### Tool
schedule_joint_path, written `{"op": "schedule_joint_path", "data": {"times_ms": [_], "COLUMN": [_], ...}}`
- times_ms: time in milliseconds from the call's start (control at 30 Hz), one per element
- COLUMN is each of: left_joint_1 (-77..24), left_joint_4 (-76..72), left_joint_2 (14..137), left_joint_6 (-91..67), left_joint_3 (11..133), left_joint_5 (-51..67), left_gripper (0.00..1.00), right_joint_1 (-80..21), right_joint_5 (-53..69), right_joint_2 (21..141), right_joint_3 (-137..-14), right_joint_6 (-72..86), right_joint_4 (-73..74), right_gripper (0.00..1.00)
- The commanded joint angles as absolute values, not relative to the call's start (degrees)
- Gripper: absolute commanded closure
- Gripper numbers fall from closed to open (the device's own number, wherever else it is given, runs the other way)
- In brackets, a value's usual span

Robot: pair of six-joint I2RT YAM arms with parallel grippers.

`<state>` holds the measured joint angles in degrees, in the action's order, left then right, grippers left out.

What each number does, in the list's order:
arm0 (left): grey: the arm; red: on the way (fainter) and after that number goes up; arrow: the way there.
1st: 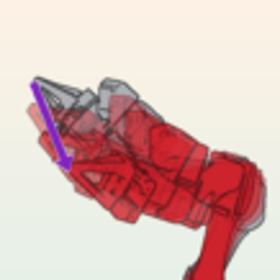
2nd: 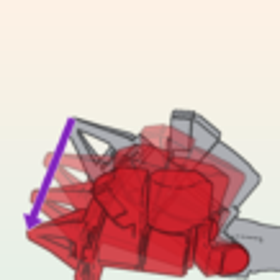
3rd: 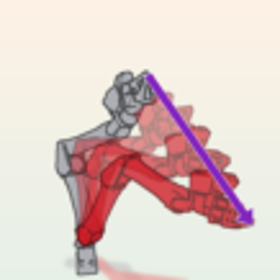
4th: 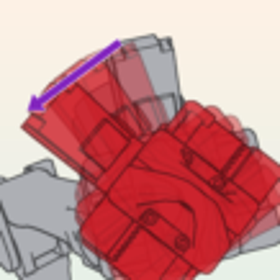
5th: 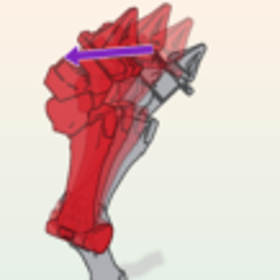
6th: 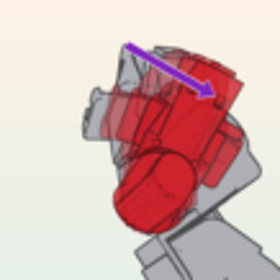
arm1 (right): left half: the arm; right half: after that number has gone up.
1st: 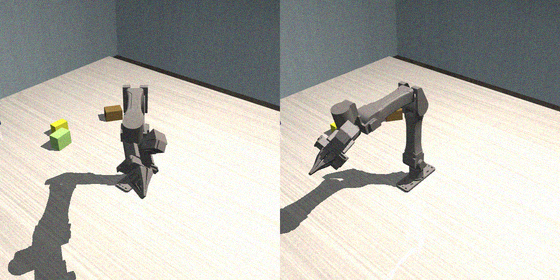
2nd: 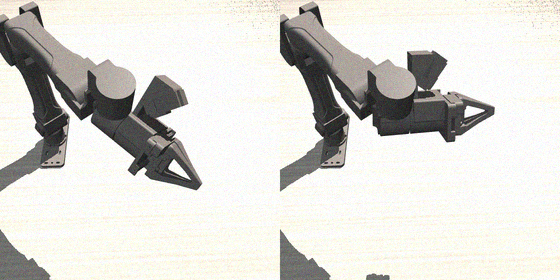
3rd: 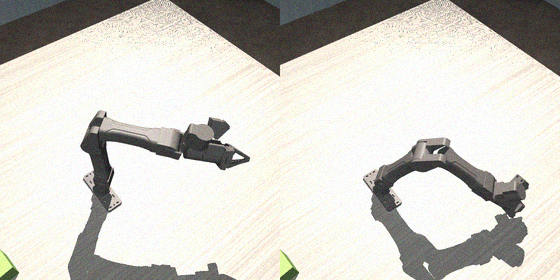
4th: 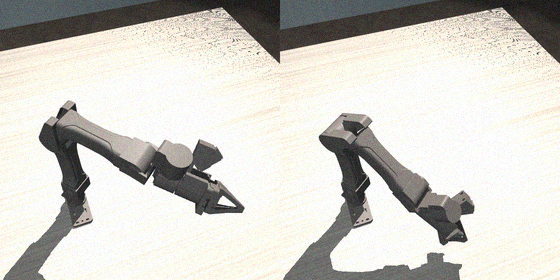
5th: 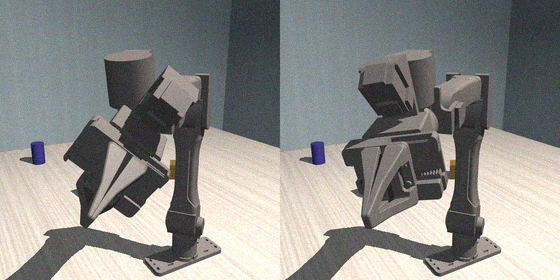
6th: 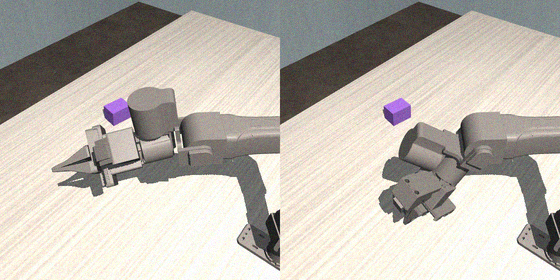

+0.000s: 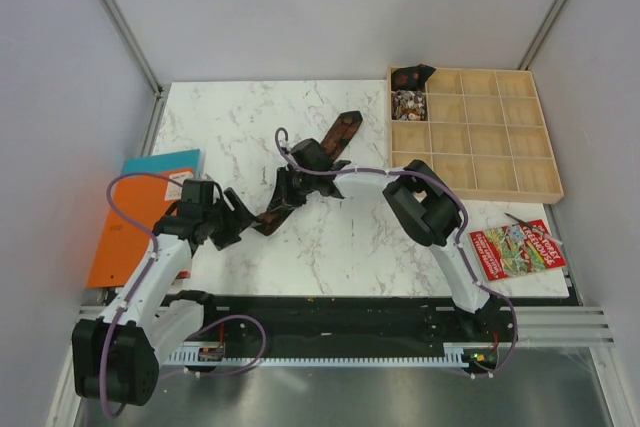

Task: Roll the ties
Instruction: Roll the tie at the center of the board.

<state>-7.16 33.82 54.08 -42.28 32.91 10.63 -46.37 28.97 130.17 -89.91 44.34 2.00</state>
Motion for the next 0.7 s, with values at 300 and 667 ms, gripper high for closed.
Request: {"op": "schedule_joint_path", "data": {"times_ms": [300,667], "left_joint_1": [-9.40,-10.98], "left_joint_4": [18.99,14.33], "left_joint_2": [61.25,66.35], "left_joint_6": [-49.57,-52.03], "left_joint_3": [29.27,27.86], "left_joint_5": [7.74,4.83], "left_gripper": [0.31,0.40], "right_joint_1": [-45.88,-45.62], "right_joint_5": [29.71,30.23], "right_joint_2": [128.23,128.14], "right_joint_3": [-85.52,-83.68], "right_joint_6": [45.00,45.35], "right_joint_4": [-1.84,-3.51], "right_gripper": [0.85,0.85]}}
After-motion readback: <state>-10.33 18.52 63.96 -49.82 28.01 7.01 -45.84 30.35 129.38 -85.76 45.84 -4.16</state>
